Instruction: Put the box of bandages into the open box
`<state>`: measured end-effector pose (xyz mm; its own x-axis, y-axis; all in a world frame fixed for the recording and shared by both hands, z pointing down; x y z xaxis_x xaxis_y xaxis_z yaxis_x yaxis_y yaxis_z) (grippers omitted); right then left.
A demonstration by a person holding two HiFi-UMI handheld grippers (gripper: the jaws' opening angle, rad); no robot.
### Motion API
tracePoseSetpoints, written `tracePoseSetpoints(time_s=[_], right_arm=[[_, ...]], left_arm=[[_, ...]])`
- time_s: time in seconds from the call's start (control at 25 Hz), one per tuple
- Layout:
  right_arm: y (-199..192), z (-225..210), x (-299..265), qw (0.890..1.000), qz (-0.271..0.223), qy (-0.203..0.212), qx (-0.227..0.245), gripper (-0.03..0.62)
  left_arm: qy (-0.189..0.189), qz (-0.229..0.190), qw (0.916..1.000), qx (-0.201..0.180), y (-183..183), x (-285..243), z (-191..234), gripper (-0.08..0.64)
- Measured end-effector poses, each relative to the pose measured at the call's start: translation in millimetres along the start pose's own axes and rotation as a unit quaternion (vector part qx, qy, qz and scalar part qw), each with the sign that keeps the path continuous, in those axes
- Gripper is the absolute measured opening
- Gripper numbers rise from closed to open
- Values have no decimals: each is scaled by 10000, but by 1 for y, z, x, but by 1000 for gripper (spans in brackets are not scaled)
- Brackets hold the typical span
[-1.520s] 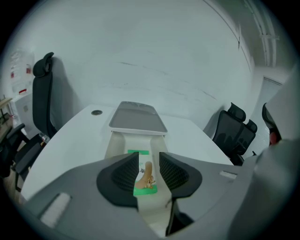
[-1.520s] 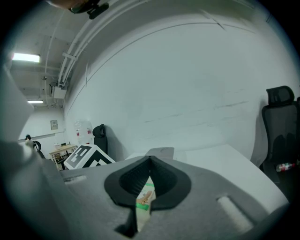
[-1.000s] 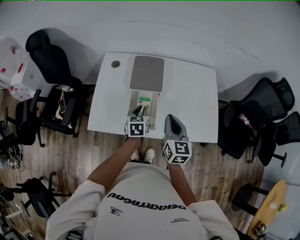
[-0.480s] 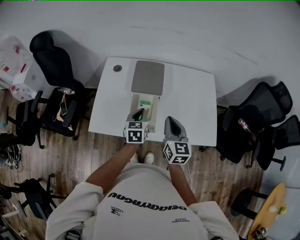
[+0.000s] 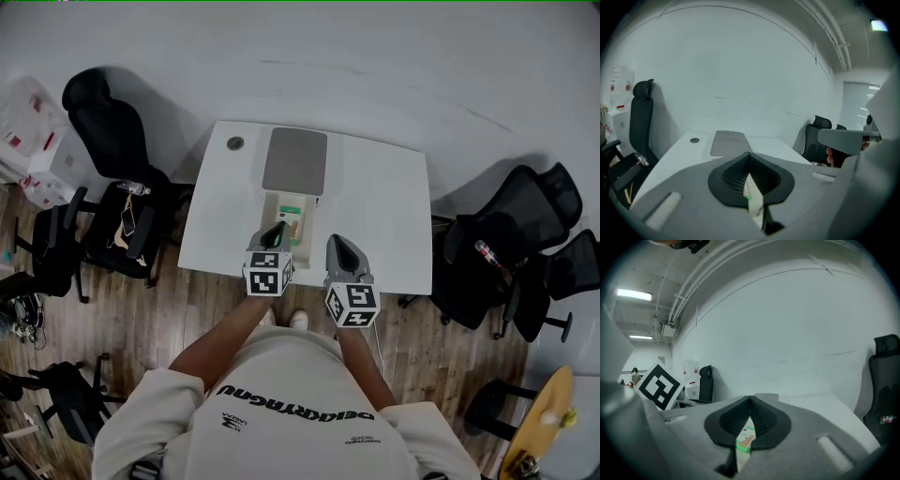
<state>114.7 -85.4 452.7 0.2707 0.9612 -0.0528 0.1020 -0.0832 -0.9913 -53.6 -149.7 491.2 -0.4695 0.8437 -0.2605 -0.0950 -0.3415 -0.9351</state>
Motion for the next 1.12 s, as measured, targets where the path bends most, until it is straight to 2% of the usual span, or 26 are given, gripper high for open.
tracePoseSetpoints(time_s=[0.48,0.76,1.12], right_arm=[[-2,-3,3,9999,-101,92,-88,-2],[-2,0,7,9996,-182,190,-89,-2],[-12,1,8,9994,-165,231,-195,-2]], left_arm=[[-214,-406,9988,-171,7,19,-12,-3],[-206,-727,9961,-450,9,34,-12,-3],[-141,-897,9951,-377,9,47,-4,-3]])
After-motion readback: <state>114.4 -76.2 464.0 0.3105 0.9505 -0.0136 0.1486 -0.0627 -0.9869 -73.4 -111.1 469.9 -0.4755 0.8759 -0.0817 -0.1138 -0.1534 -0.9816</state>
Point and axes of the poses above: the fingertips, and each gripper's own axes: x backward along the fingers, z to its left, y out of its top, the point moved 9 cm from there along x, backward along the fingers, and after that the axes turned 10 degrees about -z, right-handed, at the moved point
